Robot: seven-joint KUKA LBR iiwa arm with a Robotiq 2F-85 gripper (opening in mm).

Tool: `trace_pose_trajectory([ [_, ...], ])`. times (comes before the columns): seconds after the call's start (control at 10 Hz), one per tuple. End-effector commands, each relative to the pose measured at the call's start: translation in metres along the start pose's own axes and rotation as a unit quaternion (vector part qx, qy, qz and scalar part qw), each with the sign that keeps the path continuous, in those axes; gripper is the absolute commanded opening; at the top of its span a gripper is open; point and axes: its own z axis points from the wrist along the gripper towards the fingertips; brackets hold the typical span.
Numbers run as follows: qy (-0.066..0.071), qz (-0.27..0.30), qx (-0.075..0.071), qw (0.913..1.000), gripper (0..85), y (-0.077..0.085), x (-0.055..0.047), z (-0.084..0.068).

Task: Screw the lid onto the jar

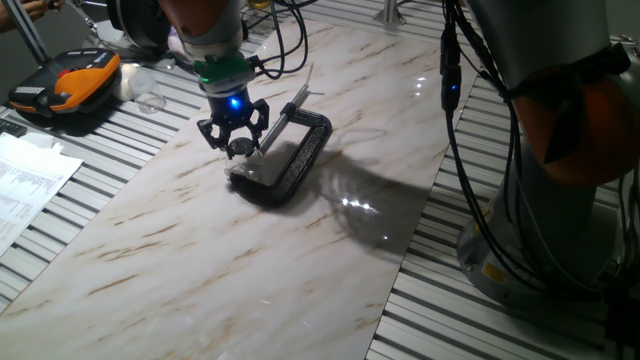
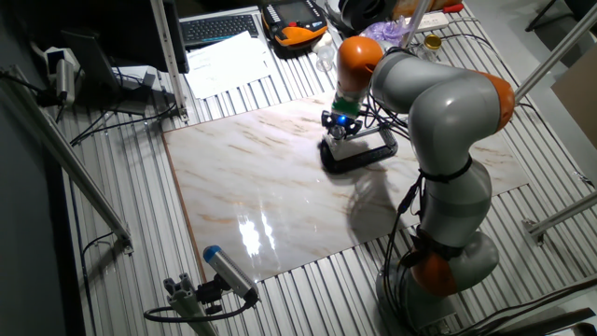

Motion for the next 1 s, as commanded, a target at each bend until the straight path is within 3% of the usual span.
trace_pose_trajectory([
  [0.0,0.0,0.01,0.0,0.9999,34.0,0.0,0.0,0.0002],
  [0.2,0.005,0.031,0.002,0.9995,34.0,0.0001,0.0,0.0005],
  [0.4,0.012,0.071,-0.004,0.9974,34.0,0.0005,0.0002,0.0007],
  [0.7,0.008,0.127,-0.006,0.9918,34.0,0.001,0.0004,0.0013],
  [0.9,0.009,0.176,-0.016,0.9841,34.0,0.0015,-0.0004,0.0046],
])
